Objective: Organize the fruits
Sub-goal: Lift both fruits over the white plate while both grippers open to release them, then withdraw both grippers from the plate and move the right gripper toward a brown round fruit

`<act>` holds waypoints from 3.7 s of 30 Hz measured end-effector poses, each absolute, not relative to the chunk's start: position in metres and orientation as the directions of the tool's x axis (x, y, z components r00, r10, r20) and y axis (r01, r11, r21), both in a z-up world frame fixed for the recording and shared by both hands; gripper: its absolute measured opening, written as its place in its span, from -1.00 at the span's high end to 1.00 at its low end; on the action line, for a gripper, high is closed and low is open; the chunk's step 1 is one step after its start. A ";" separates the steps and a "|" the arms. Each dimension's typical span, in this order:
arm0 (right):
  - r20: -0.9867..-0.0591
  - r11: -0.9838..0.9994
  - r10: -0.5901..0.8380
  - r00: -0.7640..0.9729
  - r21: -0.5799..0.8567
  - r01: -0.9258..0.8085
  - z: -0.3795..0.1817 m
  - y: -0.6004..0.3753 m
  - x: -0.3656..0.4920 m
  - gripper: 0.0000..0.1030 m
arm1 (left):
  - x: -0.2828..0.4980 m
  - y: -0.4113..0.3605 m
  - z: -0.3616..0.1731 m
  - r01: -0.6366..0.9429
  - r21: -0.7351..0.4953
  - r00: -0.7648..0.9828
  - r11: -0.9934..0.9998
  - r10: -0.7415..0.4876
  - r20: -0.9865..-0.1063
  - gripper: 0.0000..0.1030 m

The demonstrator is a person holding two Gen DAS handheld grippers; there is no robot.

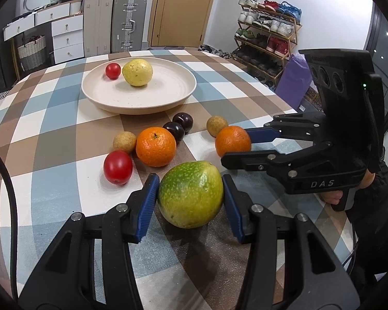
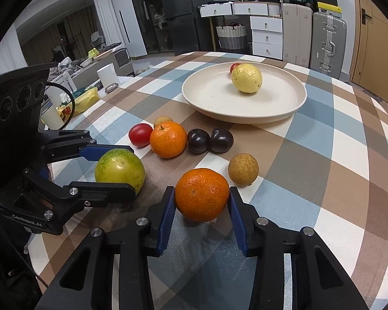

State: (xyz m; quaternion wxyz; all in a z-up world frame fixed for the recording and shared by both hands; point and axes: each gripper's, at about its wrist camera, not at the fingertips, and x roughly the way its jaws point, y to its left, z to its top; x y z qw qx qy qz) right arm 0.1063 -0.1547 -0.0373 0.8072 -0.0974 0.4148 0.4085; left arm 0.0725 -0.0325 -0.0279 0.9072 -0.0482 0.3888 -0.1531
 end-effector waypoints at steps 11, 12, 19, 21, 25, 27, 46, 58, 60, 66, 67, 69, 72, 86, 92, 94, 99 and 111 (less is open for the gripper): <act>-0.673 0.663 0.623 0.399 0.183 -0.726 -0.019 -0.163 0.103 0.20 | 0.067 -0.028 -0.016 0.203 -0.165 0.725 0.965 -0.261 -0.638 0.10; -0.664 0.667 0.626 0.410 0.183 -0.722 -0.017 -0.165 0.103 0.20 | 0.067 -0.028 -0.015 0.199 -0.163 0.730 0.966 -0.258 -0.633 0.10; -0.625 0.710 0.623 0.470 0.199 -0.676 -0.009 -0.175 0.112 0.20 | 0.077 -0.021 -0.008 0.158 -0.169 0.762 0.973 -0.229 -0.606 0.10; -0.621 0.716 0.623 0.475 0.209 -0.666 -0.008 -0.176 0.114 0.20 | 0.082 -0.020 -0.004 0.137 -0.169 0.776 0.976 -0.212 -0.594 0.10; -0.620 0.733 0.612 0.491 0.211 -0.647 -0.008 -0.177 0.121 0.20 | 0.092 -0.017 0.002 0.120 -0.176 0.789 0.977 -0.201 -0.580 0.10; -0.621 0.733 0.613 0.488 0.217 -0.644 -0.006 -0.175 0.125 0.20 | 0.098 -0.016 0.004 0.109 -0.171 0.794 0.979 -0.189 -0.577 0.10; -0.613 0.760 0.595 0.520 0.219 -0.612 0.017 -0.162 0.171 0.20 | 0.145 0.001 0.021 0.050 -0.169 0.827 0.984 -0.135 -0.545 0.10; -0.625 0.775 0.583 0.520 0.234 -0.587 0.009 -0.157 0.196 0.20 | 0.174 0.004 0.018 0.037 -0.158 0.826 0.987 -0.119 -0.550 0.10; -0.630 0.775 0.581 0.515 0.235 -0.587 0.006 -0.155 0.199 0.20 | 0.180 0.007 0.016 0.035 -0.164 0.825 0.986 -0.121 -0.552 0.10; -0.649 0.773 0.578 0.496 0.240 -0.587 -0.007 -0.146 0.206 0.20 | 0.188 0.013 0.006 0.038 -0.182 0.817 0.983 -0.135 -0.560 0.10; -0.651 0.773 0.577 0.493 0.239 -0.588 -0.008 -0.146 0.206 0.20 | 0.190 0.014 0.004 0.037 -0.176 0.817 0.984 -0.131 -0.562 0.10; -0.657 0.773 0.573 0.490 0.234 -0.590 -0.012 -0.145 0.207 0.20 | 0.192 0.014 0.001 0.035 -0.166 0.815 0.986 -0.124 -0.567 0.10; -0.656 0.774 0.573 0.492 0.235 -0.587 -0.015 -0.144 0.208 0.20 | 0.192 0.014 -0.001 0.026 -0.157 0.815 0.987 -0.112 -0.568 0.10; -0.669 0.774 0.553 0.497 0.191 -0.604 -0.024 -0.135 0.202 0.19 | 0.189 0.013 -0.008 0.023 -0.138 0.813 0.990 -0.099 -0.573 0.10; -0.674 0.780 0.546 0.497 0.193 -0.596 -0.026 -0.136 0.203 0.19 | 0.189 0.014 -0.010 0.020 -0.143 0.813 0.990 -0.099 -0.574 0.10; -0.672 0.778 0.551 0.494 0.201 -0.595 -0.026 -0.137 0.204 0.18 | 0.188 0.014 -0.010 0.023 -0.146 0.814 0.989 -0.103 -0.572 0.10; -0.664 0.776 0.560 0.495 0.212 -0.594 -0.025 -0.140 0.204 0.11 | 0.185 0.013 -0.008 0.014 -0.134 0.826 0.991 -0.087 -0.557 0.10; -0.650 0.781 0.553 0.522 0.187 -0.595 -0.022 -0.144 0.196 -0.58 | 0.174 0.016 -0.005 -0.006 -0.144 0.835 0.990 -0.074 -0.545 -0.60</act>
